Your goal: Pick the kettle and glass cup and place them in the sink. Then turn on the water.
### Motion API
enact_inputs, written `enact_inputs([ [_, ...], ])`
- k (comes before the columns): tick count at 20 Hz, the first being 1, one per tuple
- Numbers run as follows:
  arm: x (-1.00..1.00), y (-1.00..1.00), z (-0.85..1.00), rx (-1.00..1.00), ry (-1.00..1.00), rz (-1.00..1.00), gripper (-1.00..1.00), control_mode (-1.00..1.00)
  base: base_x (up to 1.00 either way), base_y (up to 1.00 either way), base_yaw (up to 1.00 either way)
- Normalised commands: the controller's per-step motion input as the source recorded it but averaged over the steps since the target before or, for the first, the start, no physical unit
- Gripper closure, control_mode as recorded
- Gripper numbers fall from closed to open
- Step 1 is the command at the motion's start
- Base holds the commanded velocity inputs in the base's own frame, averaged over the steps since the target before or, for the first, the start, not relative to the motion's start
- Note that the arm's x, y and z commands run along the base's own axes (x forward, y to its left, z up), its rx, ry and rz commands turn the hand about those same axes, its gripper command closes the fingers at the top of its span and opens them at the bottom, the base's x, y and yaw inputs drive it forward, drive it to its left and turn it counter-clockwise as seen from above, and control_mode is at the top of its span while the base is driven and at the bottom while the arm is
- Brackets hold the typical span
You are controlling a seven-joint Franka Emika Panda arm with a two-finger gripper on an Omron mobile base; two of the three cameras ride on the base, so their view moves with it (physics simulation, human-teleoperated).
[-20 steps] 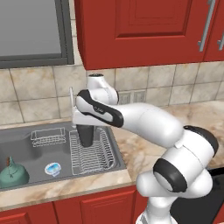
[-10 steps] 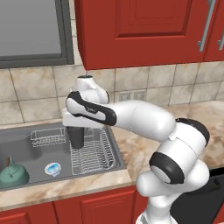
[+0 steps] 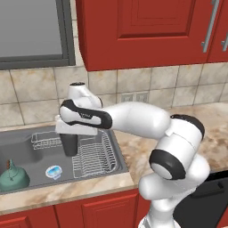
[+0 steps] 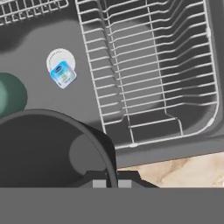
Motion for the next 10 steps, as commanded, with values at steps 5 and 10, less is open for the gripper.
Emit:
enact_inputs([
  [5, 0.0, 0.24, -0.19, 0.0, 0.0, 0.0, 1.0, -1.0, 0.0, 0.0, 0.0],
  [10, 0.0, 0.22, -0.2, 0.0, 0.0, 0.0, 1.0, -1.0, 0.0, 0.0, 0.0],
])
